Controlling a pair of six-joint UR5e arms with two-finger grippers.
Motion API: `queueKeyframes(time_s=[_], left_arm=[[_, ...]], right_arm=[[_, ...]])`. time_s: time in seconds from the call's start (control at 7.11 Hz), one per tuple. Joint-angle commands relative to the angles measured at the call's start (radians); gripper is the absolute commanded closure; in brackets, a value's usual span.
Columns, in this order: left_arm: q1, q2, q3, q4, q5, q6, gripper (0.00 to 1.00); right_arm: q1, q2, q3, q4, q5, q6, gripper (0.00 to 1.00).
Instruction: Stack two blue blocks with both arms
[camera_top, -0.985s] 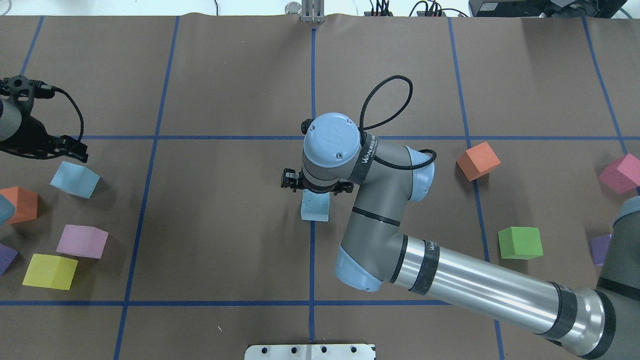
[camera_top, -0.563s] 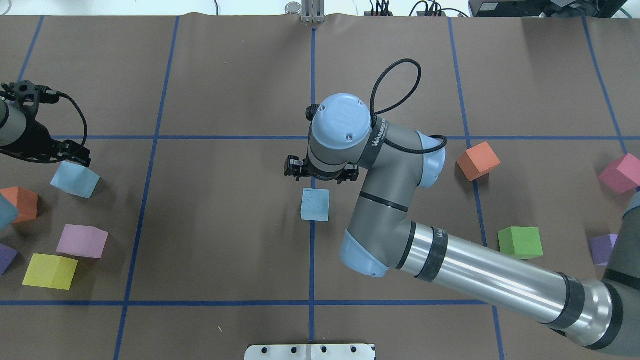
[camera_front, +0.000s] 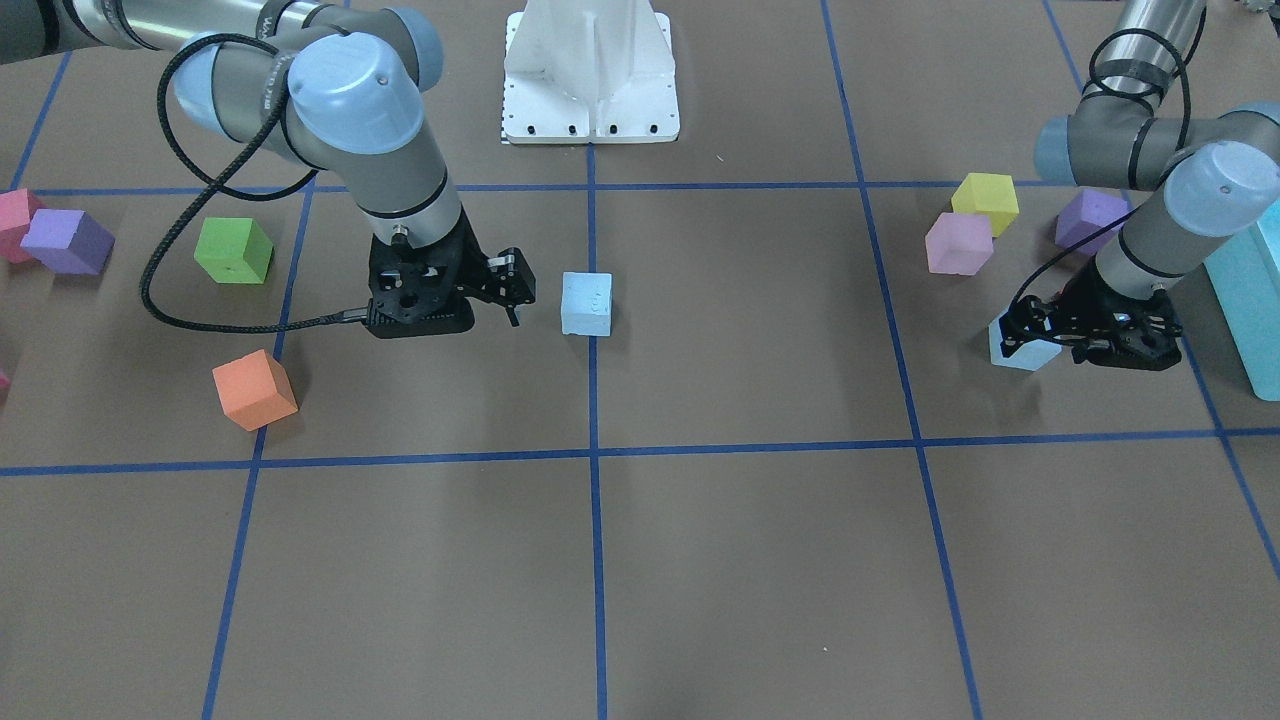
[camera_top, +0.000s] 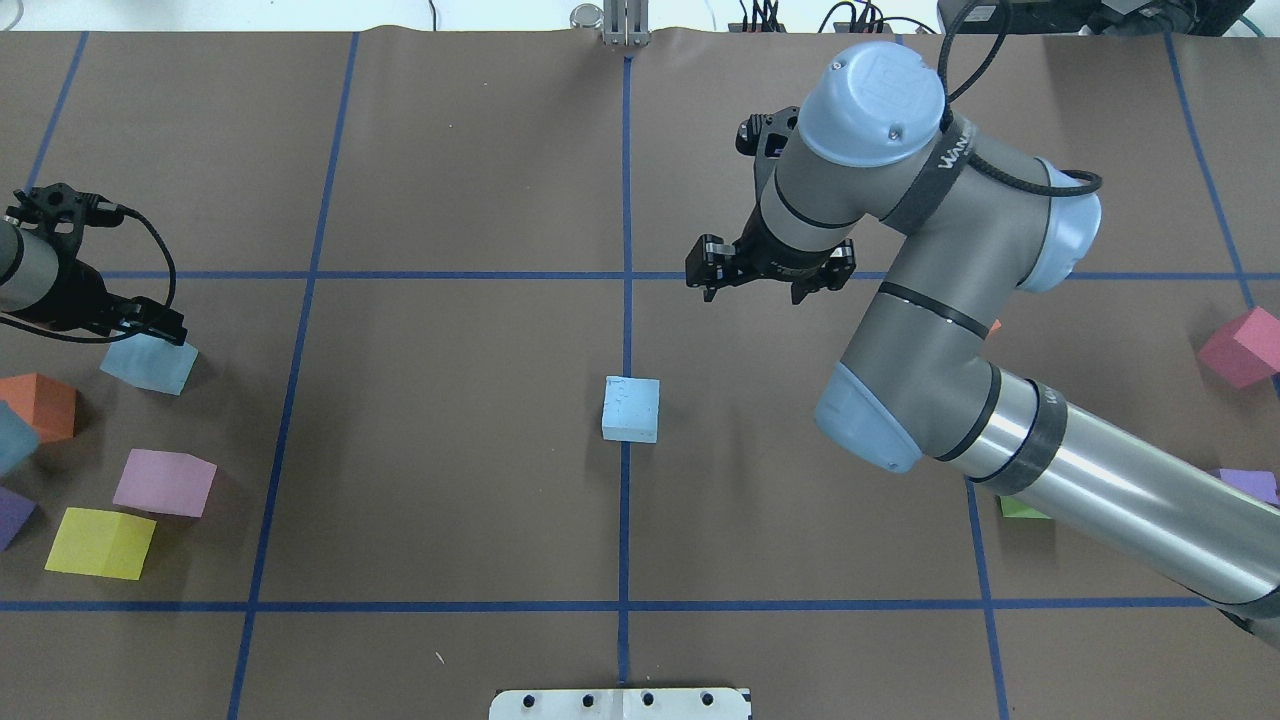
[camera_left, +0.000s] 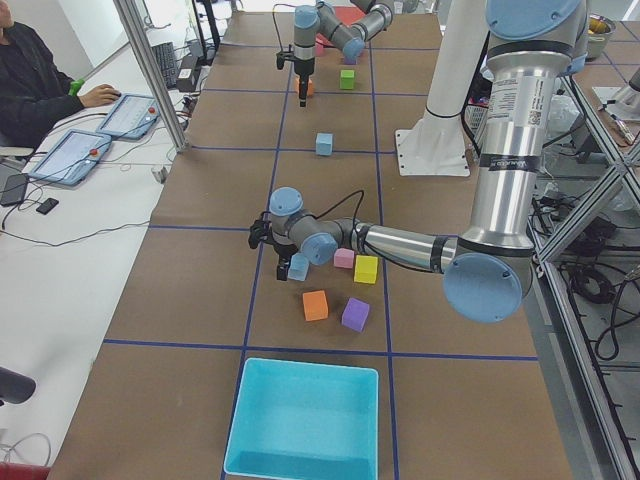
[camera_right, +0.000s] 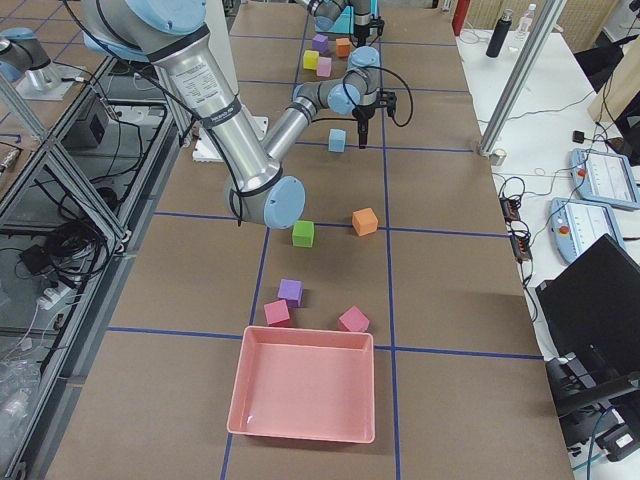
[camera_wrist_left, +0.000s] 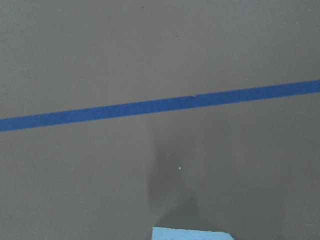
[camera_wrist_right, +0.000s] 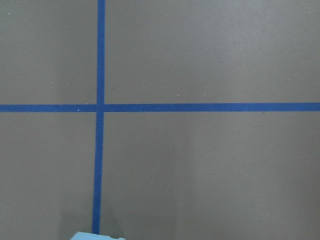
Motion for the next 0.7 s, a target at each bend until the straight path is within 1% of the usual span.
queueKeyframes(time_s=[0.0, 0.28, 0.42, 0.56], left_arm=[[0.024, 0.004, -0.004, 0.000, 0.000, 0.000, 0.02], [0.047, 0.004, -0.006, 0.001, 0.000, 0.001, 0.02], [0.047, 0.005, -0.007, 0.001, 0.000, 0.003, 0.07], [0.047, 0.013, -0.009, 0.001, 0.000, 0.008, 0.20]], right_arm=[[0.039, -0.029, 0.012, -0.005, 0.029, -0.049, 0.00], [0.053, -0.033, 0.008, -0.003, 0.029, -0.074, 0.00], [0.056, -0.041, 0.008, -0.003, 0.029, -0.086, 0.00], [0.067, -0.043, 0.008, -0.005, 0.043, -0.095, 0.00]])
